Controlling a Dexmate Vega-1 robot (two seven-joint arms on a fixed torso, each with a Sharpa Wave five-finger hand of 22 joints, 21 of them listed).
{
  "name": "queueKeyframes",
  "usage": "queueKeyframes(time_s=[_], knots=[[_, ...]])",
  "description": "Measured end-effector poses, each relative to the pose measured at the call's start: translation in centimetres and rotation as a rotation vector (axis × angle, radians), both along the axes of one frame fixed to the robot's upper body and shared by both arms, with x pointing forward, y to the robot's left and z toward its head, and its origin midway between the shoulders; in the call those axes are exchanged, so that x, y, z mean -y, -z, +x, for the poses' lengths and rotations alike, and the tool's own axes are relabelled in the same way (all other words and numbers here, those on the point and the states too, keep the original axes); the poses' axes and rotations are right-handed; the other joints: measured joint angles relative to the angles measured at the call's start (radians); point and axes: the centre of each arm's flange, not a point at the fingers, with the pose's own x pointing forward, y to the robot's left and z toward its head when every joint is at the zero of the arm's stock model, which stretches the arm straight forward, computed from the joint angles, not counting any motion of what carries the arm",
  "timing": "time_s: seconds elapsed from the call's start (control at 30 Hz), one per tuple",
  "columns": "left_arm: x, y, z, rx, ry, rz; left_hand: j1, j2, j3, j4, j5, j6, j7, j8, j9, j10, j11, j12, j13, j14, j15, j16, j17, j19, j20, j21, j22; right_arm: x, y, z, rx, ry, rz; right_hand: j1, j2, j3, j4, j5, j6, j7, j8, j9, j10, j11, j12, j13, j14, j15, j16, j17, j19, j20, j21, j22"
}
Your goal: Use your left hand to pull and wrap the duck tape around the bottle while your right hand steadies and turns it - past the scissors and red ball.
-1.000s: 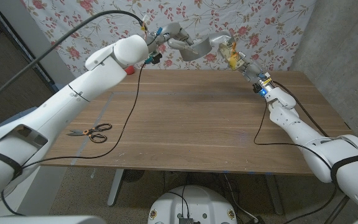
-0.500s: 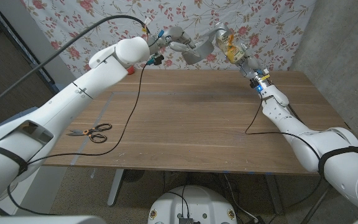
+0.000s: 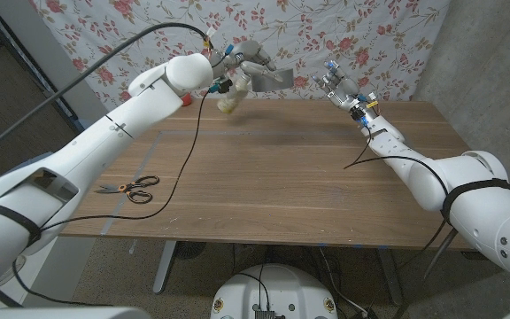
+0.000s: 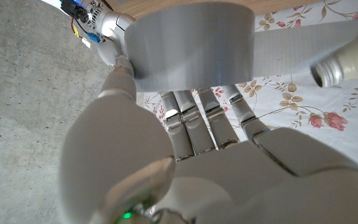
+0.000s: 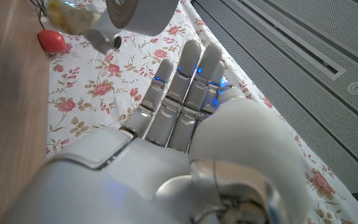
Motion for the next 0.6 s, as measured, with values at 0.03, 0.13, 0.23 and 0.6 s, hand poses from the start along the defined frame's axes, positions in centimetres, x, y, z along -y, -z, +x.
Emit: queueKeyframes(time_s=[0.03, 0.13, 0.23, 0.6], knots=[[0.0, -0.1, 0.0, 0.001, -0.002, 0.001, 0.0, 0.0, 0.0, 0.0, 0.0, 0.0, 0.0, 0.0, 0.0, 0.0, 0.0, 0.0, 0.0, 0.0, 0.0, 0.0, 0.0, 0.0, 0.0, 0.0, 0.0, -0.1, 0.0, 0.1, -0.009, -0.008, 0.001, 0.0, 0.0, 0.0, 0.0, -0.001, 0.0, 0.0, 0.0, 0.0, 0.0, 0.0, 0.0, 0.0, 0.0, 0.0, 0.0, 0.0, 0.0, 0.0, 0.0, 0.0], [-0.1, -0.1, 0.1, 0.001, -0.004, 0.003, 0.0, 0.0, 0.0, 0.0, 0.0, 0.0, 0.0, 0.0, 0.0, 0.0, 0.0, 0.002, 0.003, 0.0, 0.0, 0.0, 0.0, 0.0, 0.0, 0.0, 0.0, -0.3, 0.1, 0.2, -0.025, -0.018, 0.002, 0.0, 0.0, 0.0, 0.0, -0.001, 0.006, 0.006, 0.0, 0.0, 0.0, 0.0, 0.0, 0.0, 0.0, 0.0, 0.0, 0.0, 0.0, 0.0, 0.0, 0.0], [-0.1, -0.2, 0.1, 0.003, -0.006, 0.004, 0.0, 0.0, 0.0, 0.0, 0.0, 0.0, 0.0, 0.0, 0.0, 0.0, 0.0, 0.005, 0.008, 0.0, 0.0, 0.0, 0.004, 0.0, 0.0, 0.0, 0.0, -0.4, 0.2, 0.4, -0.041, -0.022, 0.011, 0.0, 0.0, 0.0, 0.0, -0.001, 0.006, 0.006, 0.0, 0.0, 0.0, 0.0, 0.0, 0.0, 0.0, 0.0, 0.0, 0.0, 0.0, 0.0, 0.004, 0.0], [0.6, -1.0, -0.4, 0.027, 0.003, -0.012, 0.0, 0.0, -0.001, 0.001, 0.0, 0.0, 0.0, 0.0, -0.005, 0.0, 0.0, 0.005, 0.023, 0.0, 0.0, 0.0, 0.009, 0.0, 0.0, 0.004, 0.0, 0.3, 1.8, 1.2, -0.109, 0.043, -0.047, -0.032, -0.011, -0.04, 0.085, -0.068, -0.158, -0.062, -0.033, -0.061, -0.198, 0.018, -0.164, -0.085, -0.133, 0.011, -0.202, -0.2, -0.089, 0.002, 0.011, -0.006]])
